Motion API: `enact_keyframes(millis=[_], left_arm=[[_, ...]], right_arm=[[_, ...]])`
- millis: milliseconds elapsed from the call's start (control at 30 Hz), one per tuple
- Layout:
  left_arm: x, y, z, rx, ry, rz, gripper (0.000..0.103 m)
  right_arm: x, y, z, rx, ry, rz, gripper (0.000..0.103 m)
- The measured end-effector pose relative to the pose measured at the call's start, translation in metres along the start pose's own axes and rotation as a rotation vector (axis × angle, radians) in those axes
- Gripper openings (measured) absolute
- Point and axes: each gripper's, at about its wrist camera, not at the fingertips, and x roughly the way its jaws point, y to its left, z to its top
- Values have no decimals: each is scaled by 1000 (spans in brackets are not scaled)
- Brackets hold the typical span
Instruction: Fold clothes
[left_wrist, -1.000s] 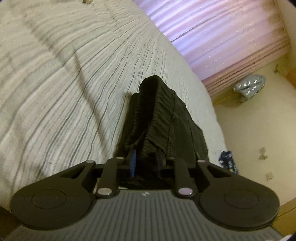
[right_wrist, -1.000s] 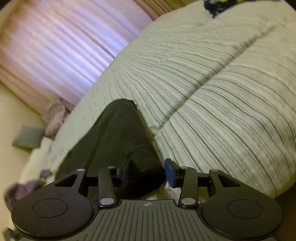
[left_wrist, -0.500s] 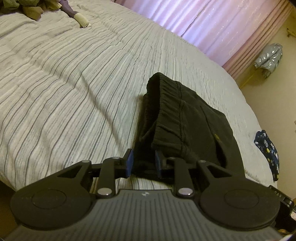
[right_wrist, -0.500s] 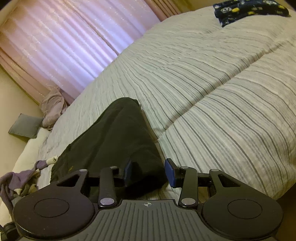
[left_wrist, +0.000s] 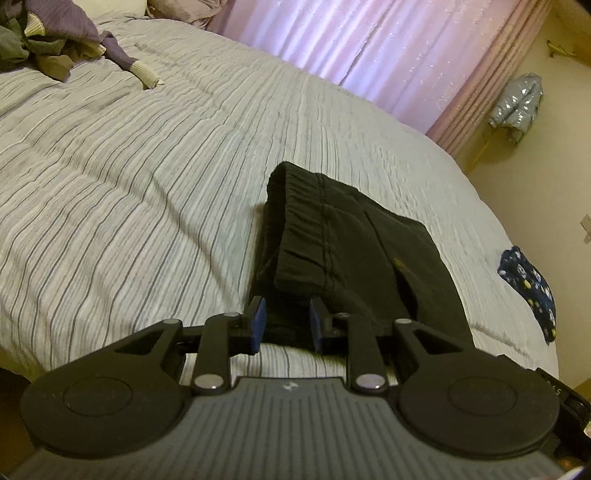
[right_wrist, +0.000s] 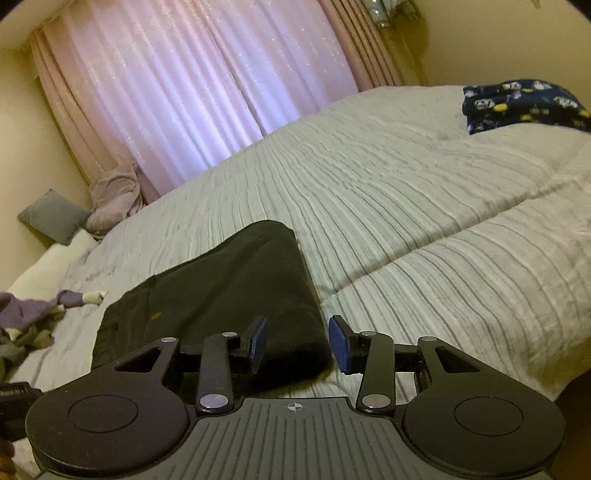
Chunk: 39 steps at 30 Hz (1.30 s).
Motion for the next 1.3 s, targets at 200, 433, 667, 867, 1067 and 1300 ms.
enact_keyframes(millis=[200,433,667,867,1067,1300], left_arm=[[-18,2,-12,16,3,-26,20],[-13,-16,0,111,-17,-56,20],[21,-34,27,217,-65,-76,20],[72,-34,26,315,-7,-8,23],[88,-28,6,403,-5,9,26],[48,-17,18,331,-49,-62,21]], right_arm=[[-9,-2,-5,-12,-5,-11,41],[-19,-4,-11,-25,-12,-22,41],[9,12,2,-99,-30,-42,41],[40,43,1,-265,-59,-58,41],[91,60,-39,-520,59,-196,41],[63,49,-17,-367,38,-137,41]])
